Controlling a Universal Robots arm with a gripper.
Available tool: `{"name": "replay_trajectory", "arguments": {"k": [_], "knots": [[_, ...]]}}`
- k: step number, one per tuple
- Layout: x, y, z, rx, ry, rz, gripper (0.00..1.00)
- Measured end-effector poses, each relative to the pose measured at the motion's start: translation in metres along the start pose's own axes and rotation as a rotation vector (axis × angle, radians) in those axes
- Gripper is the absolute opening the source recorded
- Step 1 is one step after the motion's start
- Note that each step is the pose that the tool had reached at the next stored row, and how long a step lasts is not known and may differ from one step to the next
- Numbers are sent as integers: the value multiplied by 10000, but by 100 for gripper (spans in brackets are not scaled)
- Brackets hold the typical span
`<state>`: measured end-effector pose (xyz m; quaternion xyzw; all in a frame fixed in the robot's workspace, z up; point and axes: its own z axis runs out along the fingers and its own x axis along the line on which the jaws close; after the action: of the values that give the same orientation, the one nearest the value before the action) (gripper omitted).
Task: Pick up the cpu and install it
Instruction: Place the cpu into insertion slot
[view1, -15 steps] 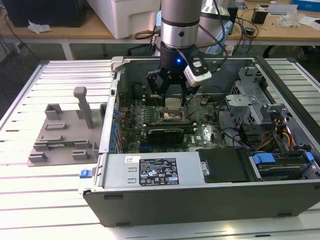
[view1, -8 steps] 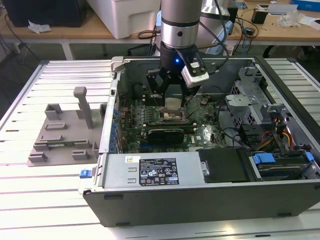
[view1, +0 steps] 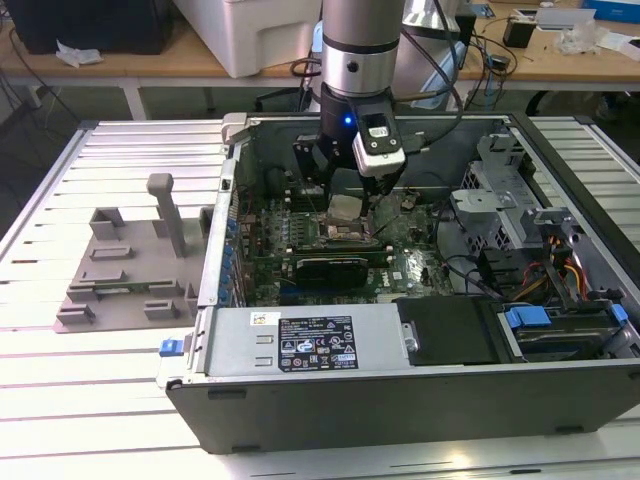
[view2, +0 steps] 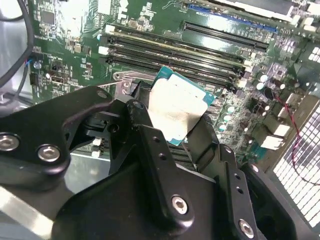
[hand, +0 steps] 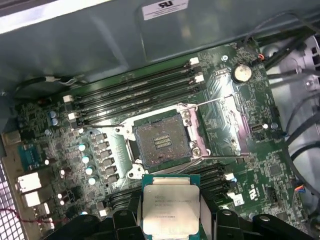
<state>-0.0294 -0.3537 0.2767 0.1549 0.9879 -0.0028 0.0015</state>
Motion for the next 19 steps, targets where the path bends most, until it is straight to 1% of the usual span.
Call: {"name": "replay_trajectory", "arguments": {"k": [2, 3, 9, 15, 17, 19], "knots": [[0, 0, 0, 1, 1, 199, 55], [0, 0, 0, 2, 3, 438, 55], [0, 0, 0, 5, 6, 1205, 55], [0, 0, 0, 7, 9, 1837, 55], [0, 0, 0, 8, 11, 2134, 55], [0, 0, 1, 11, 12, 2555, 55]]}}
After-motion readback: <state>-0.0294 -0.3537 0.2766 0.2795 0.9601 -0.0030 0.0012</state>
